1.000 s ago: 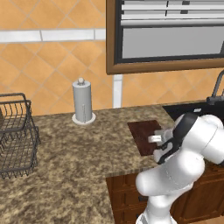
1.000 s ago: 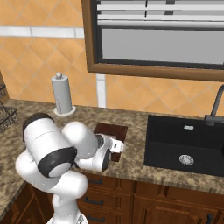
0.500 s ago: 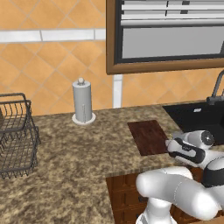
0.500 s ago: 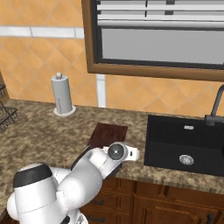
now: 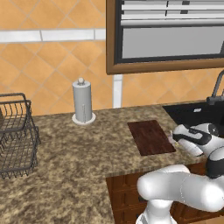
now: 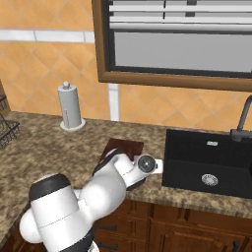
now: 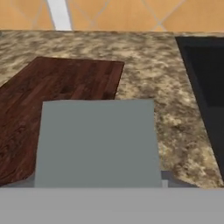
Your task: Pick up the sponge from the counter and clean the cutting board by briefly scrubbing or pressing down on the cutting board. Once finished, release the sponge.
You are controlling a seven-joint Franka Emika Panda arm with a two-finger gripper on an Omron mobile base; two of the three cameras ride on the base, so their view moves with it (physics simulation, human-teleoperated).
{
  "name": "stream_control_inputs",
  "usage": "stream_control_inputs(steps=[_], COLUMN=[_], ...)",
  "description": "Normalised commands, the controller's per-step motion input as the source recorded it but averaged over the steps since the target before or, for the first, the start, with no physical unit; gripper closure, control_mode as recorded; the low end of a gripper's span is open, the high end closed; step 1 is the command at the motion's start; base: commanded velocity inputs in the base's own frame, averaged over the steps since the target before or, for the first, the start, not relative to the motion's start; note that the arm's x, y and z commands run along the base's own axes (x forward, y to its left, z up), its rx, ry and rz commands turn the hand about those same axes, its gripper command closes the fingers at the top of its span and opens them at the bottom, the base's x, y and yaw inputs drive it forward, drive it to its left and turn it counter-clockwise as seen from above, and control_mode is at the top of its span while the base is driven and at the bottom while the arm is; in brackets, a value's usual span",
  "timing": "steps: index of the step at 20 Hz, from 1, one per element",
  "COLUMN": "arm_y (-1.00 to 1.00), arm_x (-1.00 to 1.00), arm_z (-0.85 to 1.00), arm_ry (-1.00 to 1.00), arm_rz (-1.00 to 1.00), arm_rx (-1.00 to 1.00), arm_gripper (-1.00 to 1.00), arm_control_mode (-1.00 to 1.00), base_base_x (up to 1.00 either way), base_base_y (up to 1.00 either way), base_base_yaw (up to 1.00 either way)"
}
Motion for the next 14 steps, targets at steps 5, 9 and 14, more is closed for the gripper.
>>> stream_control_inputs(steps=[5,9,14], arm_y=[0.42,0.51,0.36], arm_x=[0.06,0.00,0.00], arm_z=[-0.50,-0.56,-0.44], arm_ry=[0.14,0.15,0.11], arm_rz=[0.12,0.08,0.07], arm_rx=[0.00,0.00,0.00], arm_gripper=[1.00,1.00,1.00], arm_control_mode=[-1.00,-1.00,-1.00], base_base_x=[0.00,0.00,0.00], base_base_y=[0.00,0.00,0.00], base_base_yaw=[0.00,0.00,0.00])
